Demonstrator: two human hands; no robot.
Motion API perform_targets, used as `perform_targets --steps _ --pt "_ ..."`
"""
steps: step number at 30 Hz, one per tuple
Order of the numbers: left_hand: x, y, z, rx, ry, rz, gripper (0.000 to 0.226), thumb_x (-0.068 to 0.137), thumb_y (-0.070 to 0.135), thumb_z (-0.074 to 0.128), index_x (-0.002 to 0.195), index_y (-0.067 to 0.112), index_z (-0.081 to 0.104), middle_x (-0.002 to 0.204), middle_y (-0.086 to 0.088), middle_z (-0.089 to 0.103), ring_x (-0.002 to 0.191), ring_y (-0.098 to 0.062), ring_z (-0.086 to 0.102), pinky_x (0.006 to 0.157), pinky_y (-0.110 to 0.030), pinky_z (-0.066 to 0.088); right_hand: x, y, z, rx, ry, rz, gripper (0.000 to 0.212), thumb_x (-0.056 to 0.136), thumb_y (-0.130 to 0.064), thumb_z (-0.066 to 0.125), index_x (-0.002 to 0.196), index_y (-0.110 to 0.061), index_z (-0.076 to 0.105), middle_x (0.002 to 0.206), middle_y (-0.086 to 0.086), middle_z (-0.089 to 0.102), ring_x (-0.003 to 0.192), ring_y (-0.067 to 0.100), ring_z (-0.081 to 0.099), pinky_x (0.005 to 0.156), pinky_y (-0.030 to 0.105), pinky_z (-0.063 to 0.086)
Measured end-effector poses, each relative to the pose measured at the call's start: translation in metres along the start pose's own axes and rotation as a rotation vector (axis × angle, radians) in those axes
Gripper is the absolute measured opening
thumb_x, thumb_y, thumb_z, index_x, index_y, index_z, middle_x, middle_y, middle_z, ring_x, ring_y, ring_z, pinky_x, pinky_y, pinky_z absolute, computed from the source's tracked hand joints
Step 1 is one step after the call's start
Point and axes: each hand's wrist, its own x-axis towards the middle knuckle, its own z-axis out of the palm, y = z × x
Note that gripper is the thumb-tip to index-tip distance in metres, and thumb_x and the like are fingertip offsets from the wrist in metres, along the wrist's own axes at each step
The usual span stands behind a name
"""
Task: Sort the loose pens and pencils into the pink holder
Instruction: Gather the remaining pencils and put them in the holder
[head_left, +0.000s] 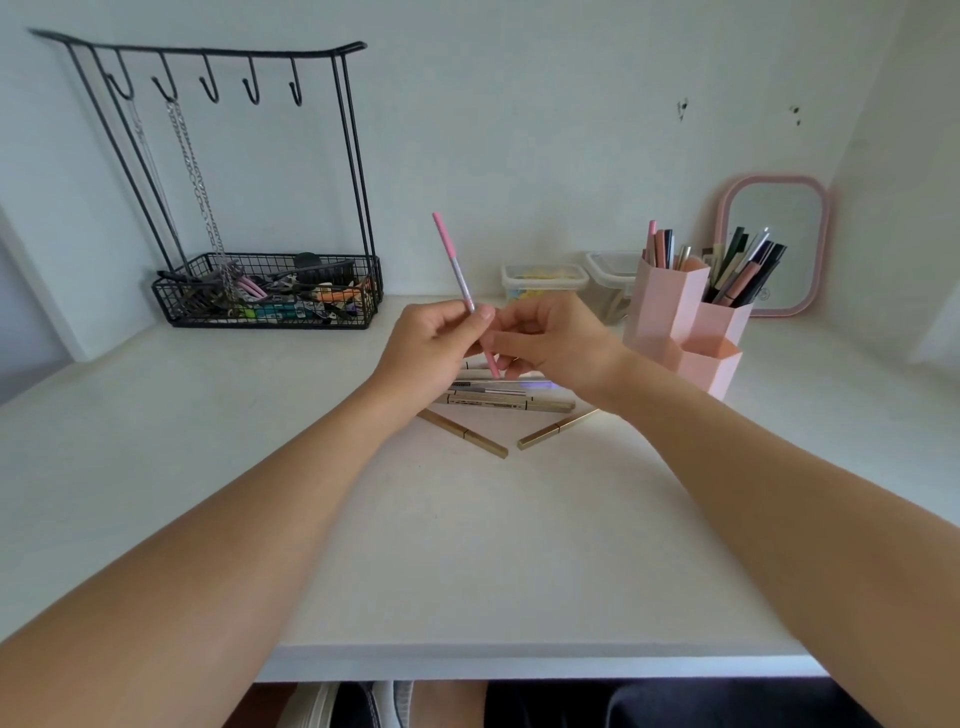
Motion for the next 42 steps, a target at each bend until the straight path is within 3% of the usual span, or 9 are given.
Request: perform_targets --steps 4,8,14,18,22,28,33,38,42 --pt "0.001 0.000 0.001 -0.052 0.037 -0.097 0.022 0.106 0.012 0.049 0.107 0.007 0.071 0.095 -0.014 0.076 0.088 -0.019 0.076 0.085 -0.033 0.061 0.001 -0.003 -0.011 -0.107 0.060 0.023 0.015 0.085 -0.008 0.075 0.097 0.002 0.074 0.082 0.017 0.073 0.066 0.013 0.065 0.066 0.027 0.060" --pt "0.005 0.000 -0.003 -0.129 0.152 -0.200 0.026 0.107 0.003 0.038 0.110 0.009 0.063 0.079 -0.006 0.068 0.070 -0.017 0.068 0.074 -0.032 0.060 0.000 -0.013 -0.043 -0.571 0.066 -0.039 0.008 0.079 -0.014 0.081 0.085 -0.011 0.078 0.072 -0.003 0.071 0.054 -0.006 0.056 0.057 0.010 0.047" --pt "0.011 0.001 -0.008 -0.229 0.249 -0.346 0.022 0.102 0.013 0.045 0.088 0.013 0.061 0.058 0.003 0.033 0.050 -0.012 0.029 0.052 -0.027 0.024 -0.005 -0.012 -0.050 -0.834 -0.152 0.029 0.009 0.078 -0.012 0.079 0.086 -0.017 0.080 0.078 -0.009 0.073 0.070 0.000 0.062 0.060 0.006 0.045" --pt "0.010 0.005 -0.010 -0.253 0.242 -0.378 0.034 0.106 0.034 0.044 0.082 0.014 0.057 0.056 0.004 0.027 0.047 -0.012 0.024 0.049 -0.027 0.023 -0.004 -0.005 -0.047 -0.929 -0.214 0.048 0.009 0.079 -0.015 0.079 0.088 -0.016 0.080 0.071 -0.016 0.065 0.068 -0.001 0.057 0.061 0.011 0.038" --pt "0.009 0.004 -0.009 -0.259 0.223 -0.374 0.033 0.105 0.031 0.046 0.077 0.015 0.055 0.053 0.004 0.028 0.046 -0.012 0.024 0.048 -0.027 0.021 -0.004 -0.002 -0.046 -0.929 -0.212 0.058 0.005 0.082 -0.017 0.076 0.087 -0.018 0.079 0.072 -0.018 0.063 0.068 -0.001 0.056 0.059 0.012 0.035" --pt "0.008 0.004 -0.010 -0.267 0.225 -0.346 0.022 0.100 0.030 0.056 0.083 0.016 0.055 0.051 0.007 0.029 0.044 -0.011 0.025 0.048 -0.026 0.022 -0.003 -0.005 -0.055 -0.741 -0.196 0.106 0.006 0.087 -0.018 0.072 0.091 -0.016 0.076 0.079 0.003 0.073 0.067 0.007 0.061 0.069 0.022 0.048" --pt "0.011 0.005 -0.012 -0.322 0.300 -0.259 0.021 0.096 0.032 0.065 0.086 0.018 0.054 0.049 0.012 0.034 0.045 -0.009 0.028 0.049 -0.025 0.026 -0.004 -0.010 -0.050 -0.592 -0.178 0.155 0.010 0.093 -0.015 0.063 0.087 -0.013 0.070 0.071 0.000 0.063 0.061 0.007 0.053 0.062 0.021 0.044" --pt "0.008 0.001 -0.006 -0.295 0.172 -0.239 0.032 0.078 0.049 0.080 0.090 0.024 0.064 0.054 0.012 0.034 0.048 -0.009 0.032 0.055 -0.027 0.029 -0.005 -0.012 -0.033 -0.147 -0.101 0.107 0.011 0.095 -0.010 0.062 0.085 -0.008 0.065 0.070 0.005 0.060 0.059 0.008 0.052 0.056 0.018 0.045" --pt "0.004 0.000 0.002 -0.251 0.072 -0.175 0.013 0.086 0.039 0.077 0.089 0.029 0.071 0.060 0.009 0.054 0.052 -0.012 0.043 0.055 -0.025 0.035 -0.002 -0.007 0.000 0.081 -0.093 0.056 0.012 0.094 -0.007 0.062 0.083 -0.006 0.065 0.071 0.009 0.061 0.062 0.013 0.056 0.059 0.022 0.049"
